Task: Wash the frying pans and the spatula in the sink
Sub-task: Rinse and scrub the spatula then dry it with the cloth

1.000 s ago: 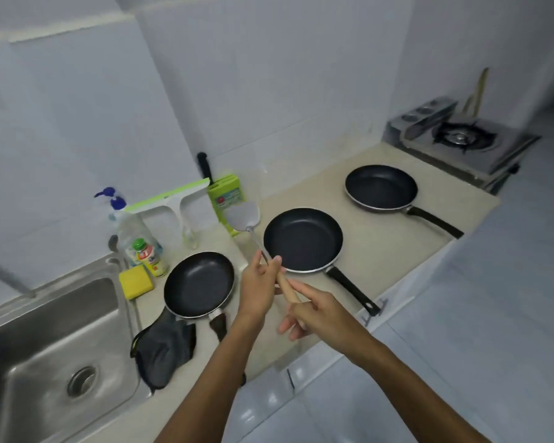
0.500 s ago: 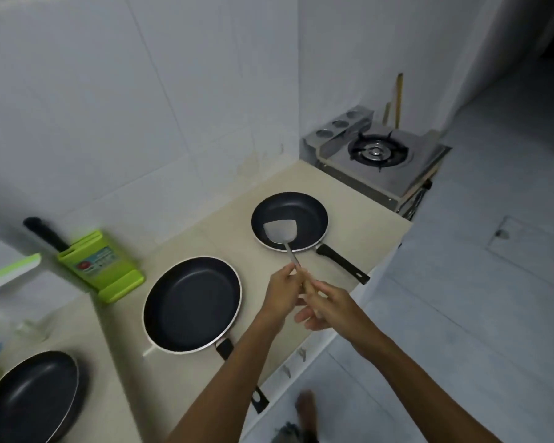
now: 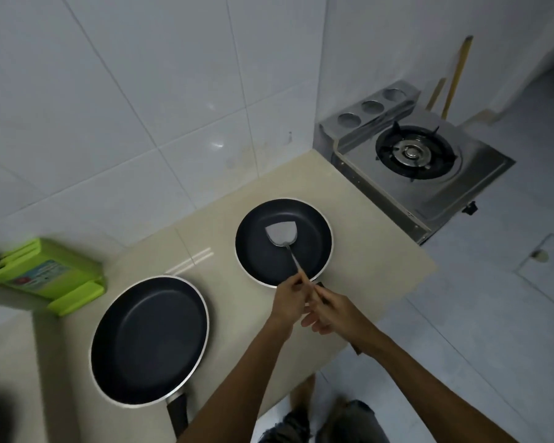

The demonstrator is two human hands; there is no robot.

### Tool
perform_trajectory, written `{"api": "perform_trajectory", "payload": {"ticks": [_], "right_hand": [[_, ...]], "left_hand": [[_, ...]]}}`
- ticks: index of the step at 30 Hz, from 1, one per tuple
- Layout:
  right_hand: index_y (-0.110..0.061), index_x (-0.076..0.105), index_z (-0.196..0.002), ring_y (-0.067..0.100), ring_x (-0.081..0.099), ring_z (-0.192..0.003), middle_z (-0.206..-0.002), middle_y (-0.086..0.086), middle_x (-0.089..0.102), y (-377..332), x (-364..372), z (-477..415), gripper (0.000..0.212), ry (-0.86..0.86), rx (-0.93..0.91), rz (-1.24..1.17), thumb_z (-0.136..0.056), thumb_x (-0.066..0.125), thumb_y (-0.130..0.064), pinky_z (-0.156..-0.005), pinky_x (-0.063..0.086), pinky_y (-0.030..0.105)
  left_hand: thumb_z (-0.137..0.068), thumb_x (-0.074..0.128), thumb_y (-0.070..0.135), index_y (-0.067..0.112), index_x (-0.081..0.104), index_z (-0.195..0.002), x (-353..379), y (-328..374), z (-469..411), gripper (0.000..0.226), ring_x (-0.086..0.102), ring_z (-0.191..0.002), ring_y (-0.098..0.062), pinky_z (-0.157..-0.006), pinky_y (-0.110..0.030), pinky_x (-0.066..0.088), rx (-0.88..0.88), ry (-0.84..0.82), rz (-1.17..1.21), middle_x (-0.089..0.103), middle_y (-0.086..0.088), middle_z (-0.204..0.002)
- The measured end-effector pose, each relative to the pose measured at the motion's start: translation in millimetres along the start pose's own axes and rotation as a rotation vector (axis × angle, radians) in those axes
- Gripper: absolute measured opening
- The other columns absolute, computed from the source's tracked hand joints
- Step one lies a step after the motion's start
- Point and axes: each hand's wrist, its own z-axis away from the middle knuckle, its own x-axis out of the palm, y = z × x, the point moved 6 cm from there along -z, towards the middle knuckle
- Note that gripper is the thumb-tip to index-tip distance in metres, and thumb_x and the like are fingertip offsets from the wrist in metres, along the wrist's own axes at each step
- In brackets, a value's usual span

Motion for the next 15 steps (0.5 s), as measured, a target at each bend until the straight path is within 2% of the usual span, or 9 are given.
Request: {"api": "perform_trajectory", "payload": {"ticks": [5,8,12,15], "right_hand": [[-0.028,0.049,-0.143,0.019,0.076,-0.084,-0.100,-0.001,0.078,12,-27,-29,0.038,-0.080,-0.009,0.010,-0.105,0.052,-0.028,-0.074,0.062,0.035],[-0.028,0.044,-0.150,0.019,0.076,-0.088,-0.107,-0.001,0.077,21,-40,-42,0.045,-0.161,-0.012,0.055,-0.105,0.052,-0.026,-0.072,0.060,0.031],[-0.037,0.038,-0.152,0.005,0.072,-0.072,-0.089,-0.006,0.076,28,-53,-56,0.053,-0.259,0.032,0.175,-0.103,0.056,-0.026,-0.062,0.053,0.019],[-0.040,0.035,-0.153,0.007,0.071,-0.069,-0.090,-0.005,0.073,38,-56,-68,0.056,-0.322,0.052,0.238,-0.103,0.057,-0.028,-0.059,0.057,0.024]], "left_hand": [[-0.098,0.054,0.002,0.003,0.066,-0.112,16,-5,-24,0.017,0.070,-0.076,-0.025,-0.062,-0.029,0.058,-0.031,0.105,0.089,0.072,-0.019,-0.093],[-0.097,0.057,0.001,0.009,0.064,-0.118,22,-13,-37,0.024,0.072,-0.083,-0.026,-0.068,-0.036,0.062,-0.059,0.180,0.117,0.074,-0.012,-0.095],[-0.092,0.064,0.005,0.014,0.063,-0.126,27,-31,-47,0.035,0.072,-0.092,-0.034,-0.083,-0.055,0.060,-0.107,0.294,0.112,0.074,-0.009,-0.099],[-0.089,0.064,0.003,0.018,0.064,-0.129,29,-38,-53,0.043,0.072,-0.093,-0.030,-0.077,-0.050,0.062,-0.143,0.370,0.078,0.072,-0.009,-0.103]]}}
